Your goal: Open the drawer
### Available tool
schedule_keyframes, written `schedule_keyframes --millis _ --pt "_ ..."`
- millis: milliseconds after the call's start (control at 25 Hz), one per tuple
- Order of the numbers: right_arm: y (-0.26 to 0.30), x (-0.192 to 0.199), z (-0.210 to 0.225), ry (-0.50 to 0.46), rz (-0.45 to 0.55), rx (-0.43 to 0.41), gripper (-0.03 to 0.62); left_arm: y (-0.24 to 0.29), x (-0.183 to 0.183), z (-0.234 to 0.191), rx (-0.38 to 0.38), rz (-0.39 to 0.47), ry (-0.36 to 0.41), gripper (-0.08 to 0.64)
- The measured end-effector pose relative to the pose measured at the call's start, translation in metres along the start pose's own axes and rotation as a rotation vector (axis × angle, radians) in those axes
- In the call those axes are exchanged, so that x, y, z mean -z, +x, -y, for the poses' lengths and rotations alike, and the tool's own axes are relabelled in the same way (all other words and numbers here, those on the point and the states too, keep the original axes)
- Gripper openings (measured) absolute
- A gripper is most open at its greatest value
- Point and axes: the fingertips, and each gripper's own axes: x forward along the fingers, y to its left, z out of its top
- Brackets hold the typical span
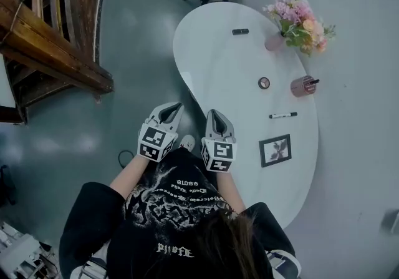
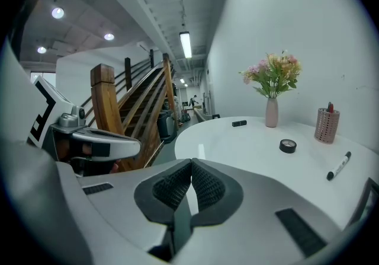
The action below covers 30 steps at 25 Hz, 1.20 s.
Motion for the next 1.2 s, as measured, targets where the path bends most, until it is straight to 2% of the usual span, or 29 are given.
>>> schedule_keyframes --millis 200,440,640,840,1000,1200 --pt "0.014 -0.005 -0.009 0.010 -0.014 -0.006 0.026 0.004 0.003 -0.025 -0.028 -0.034 -0.017 0.028" --pt "0.031 -0.013 -0.018 0.046 0.000 0.050 0.026 0.011 -0.001 -0.052 -0.005 -0.022 -0.040 0.028" --pt "0.052 -0.009 -0.037 0.039 -0.031 0.016 0.026 0.020 0.002 -0.074 0.020 -0.020 -0.042 0.028" --pt "0.064 0.000 -0.052 0.021 -0.050 0.046 0.026 0.026 0.016 -0.093 0.066 -0.044 -0.020 0.029" --pt "0.079 0.014 -0.068 -0.010 -0.080 0.016 0.026 0.034 0.024 -0.105 0.091 -0.031 -0.081 0.029" --pt "0.095 0.038 -0.073 0.005 -0.088 0.048 0.026 0.050 0.046 -0.105 0.146 -0.048 -0.014 0.029"
